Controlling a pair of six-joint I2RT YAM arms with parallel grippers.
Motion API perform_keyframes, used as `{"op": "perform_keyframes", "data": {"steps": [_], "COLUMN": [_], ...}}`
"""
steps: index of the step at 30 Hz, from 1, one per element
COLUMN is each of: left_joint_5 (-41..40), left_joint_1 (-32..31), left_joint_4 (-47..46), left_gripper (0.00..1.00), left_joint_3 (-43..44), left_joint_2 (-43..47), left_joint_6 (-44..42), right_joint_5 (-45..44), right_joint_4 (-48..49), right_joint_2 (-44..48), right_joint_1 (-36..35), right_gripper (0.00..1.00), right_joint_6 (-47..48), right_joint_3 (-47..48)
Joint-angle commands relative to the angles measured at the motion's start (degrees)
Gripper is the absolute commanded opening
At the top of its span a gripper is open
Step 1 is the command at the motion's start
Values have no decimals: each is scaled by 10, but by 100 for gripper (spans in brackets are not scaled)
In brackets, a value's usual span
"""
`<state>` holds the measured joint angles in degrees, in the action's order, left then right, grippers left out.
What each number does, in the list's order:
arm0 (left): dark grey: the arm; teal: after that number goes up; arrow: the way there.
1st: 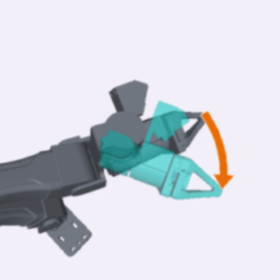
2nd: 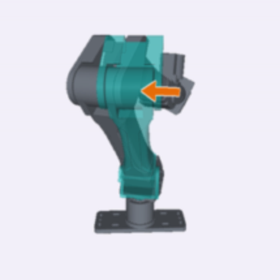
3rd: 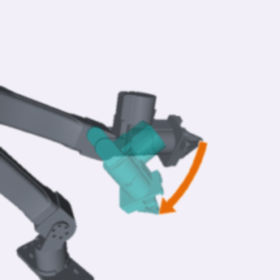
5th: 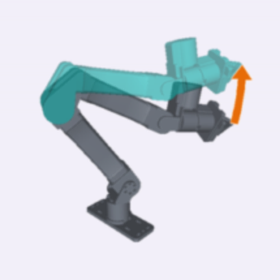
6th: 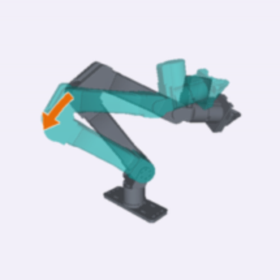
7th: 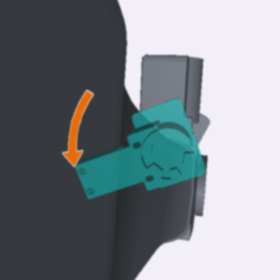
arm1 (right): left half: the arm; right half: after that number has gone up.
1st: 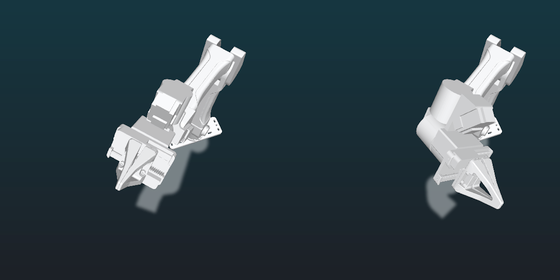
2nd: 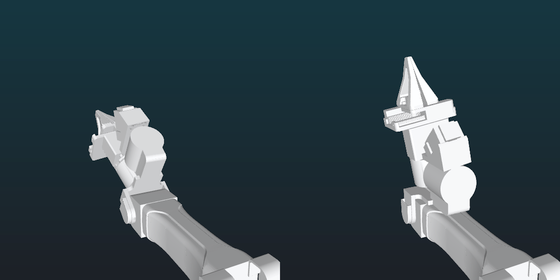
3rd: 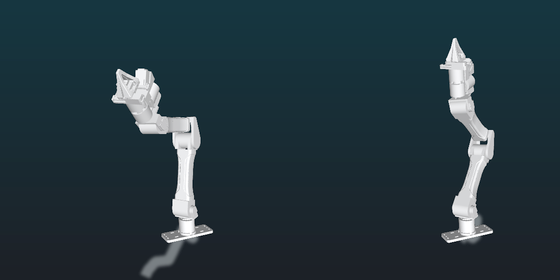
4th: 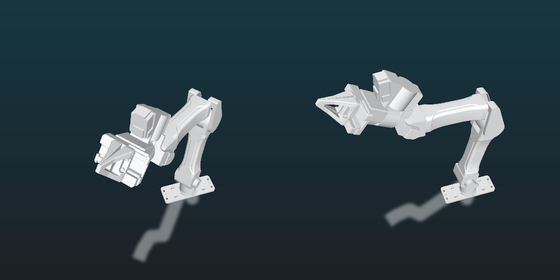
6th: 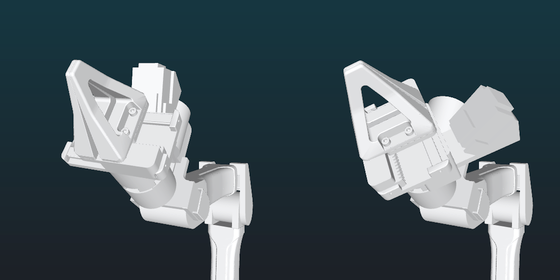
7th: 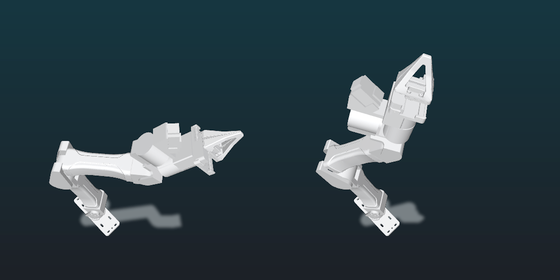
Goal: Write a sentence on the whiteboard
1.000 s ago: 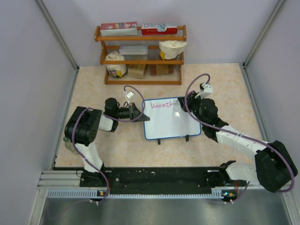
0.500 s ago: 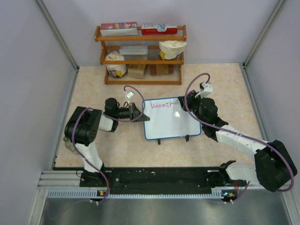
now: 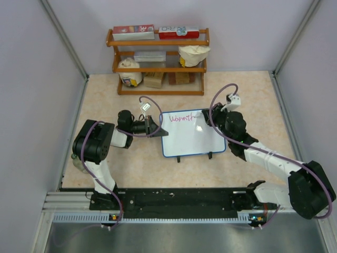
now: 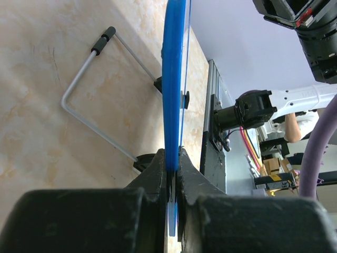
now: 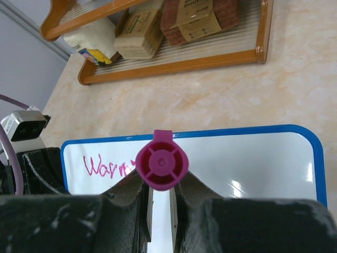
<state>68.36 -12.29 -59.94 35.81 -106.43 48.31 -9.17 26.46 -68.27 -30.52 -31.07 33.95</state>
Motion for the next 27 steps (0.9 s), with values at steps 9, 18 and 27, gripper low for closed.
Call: {"op": "perform_keyframes", "data": {"steps": [9,18,27], "left_joint_5": [0,-1,0], "left_joint_1": [1,0,1], "left_joint_4": [-5,-5,-4], "left_gripper": [0,0,0], "left_joint_3": [8,8,8], "left_joint_2": [-2,-1,1], "left_joint_6": [0,-1,-1], "right_joint_5": [0,11,41], "right_joint_4": [1,17,29], "right_joint_2": [23,40,67], "right_joint_1": [8,9,47], "right_gripper": [0,0,0], "right_joint_6": [6,-4,-25], "right_joint_3": [-37,-25,-28]}}
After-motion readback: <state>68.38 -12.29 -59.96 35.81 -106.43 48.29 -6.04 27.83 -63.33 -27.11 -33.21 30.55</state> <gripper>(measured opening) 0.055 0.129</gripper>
